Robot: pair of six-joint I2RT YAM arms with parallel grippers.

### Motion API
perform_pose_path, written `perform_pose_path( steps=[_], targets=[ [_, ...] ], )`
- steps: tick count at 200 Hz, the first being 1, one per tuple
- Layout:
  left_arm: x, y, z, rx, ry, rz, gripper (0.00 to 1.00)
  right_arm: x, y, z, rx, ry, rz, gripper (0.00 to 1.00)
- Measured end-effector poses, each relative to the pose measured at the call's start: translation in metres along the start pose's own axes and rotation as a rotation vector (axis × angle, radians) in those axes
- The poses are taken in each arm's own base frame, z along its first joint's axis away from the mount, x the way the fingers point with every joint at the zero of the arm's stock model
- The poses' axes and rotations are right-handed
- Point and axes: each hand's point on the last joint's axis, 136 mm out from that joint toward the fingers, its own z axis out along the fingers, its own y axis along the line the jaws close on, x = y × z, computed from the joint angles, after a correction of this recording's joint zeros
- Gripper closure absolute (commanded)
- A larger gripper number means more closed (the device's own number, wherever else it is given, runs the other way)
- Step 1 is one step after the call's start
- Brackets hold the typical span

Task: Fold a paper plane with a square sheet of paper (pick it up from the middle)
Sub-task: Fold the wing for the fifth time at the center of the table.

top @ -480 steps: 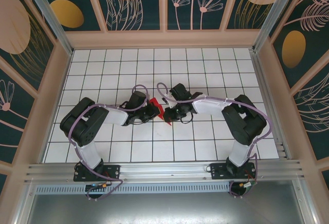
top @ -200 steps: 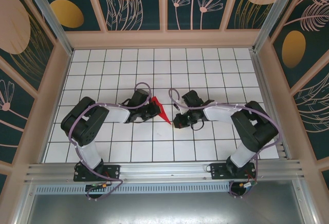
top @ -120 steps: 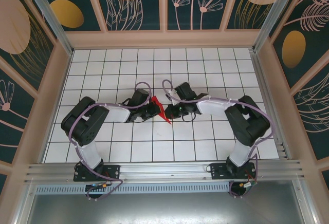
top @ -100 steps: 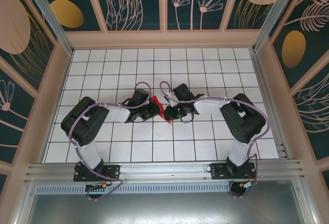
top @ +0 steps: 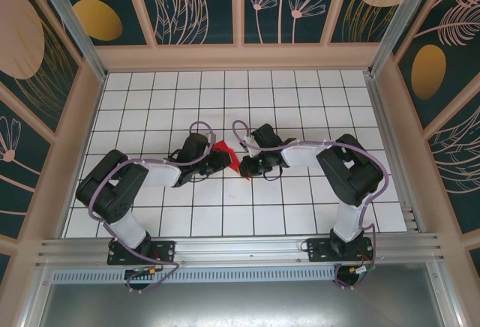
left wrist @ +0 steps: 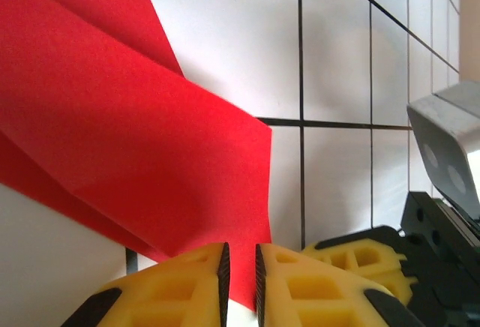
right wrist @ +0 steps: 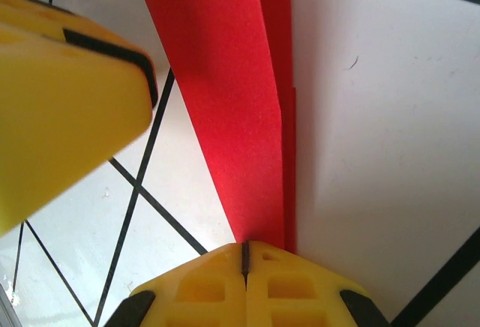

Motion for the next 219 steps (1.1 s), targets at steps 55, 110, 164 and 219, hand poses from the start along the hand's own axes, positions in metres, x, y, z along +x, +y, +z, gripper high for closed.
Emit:
perform_pose_path(
  steps=[55,110,164,219],
  targets=[
    [0.018,-0.018,0.006,0.042,0.031,0.043,0.85,0.0,0.0,0.0,-0.003,0.0,0.017,1.0],
    [0.018,-0.009,0.021,0.012,0.034,0.029,0.92,0.001,0.0,0.0,-0.015,0.002,0.029,1.0],
    [0.013,0.001,0.024,-0.048,0.009,0.021,0.93,0.001,-0.001,0.0,-0.015,0.002,0.029,1.0],
    [0.011,0.006,0.025,-0.1,0.006,0.019,0.94,0.003,-0.002,0.001,-0.024,-0.006,0.027,1.0]
  ],
)
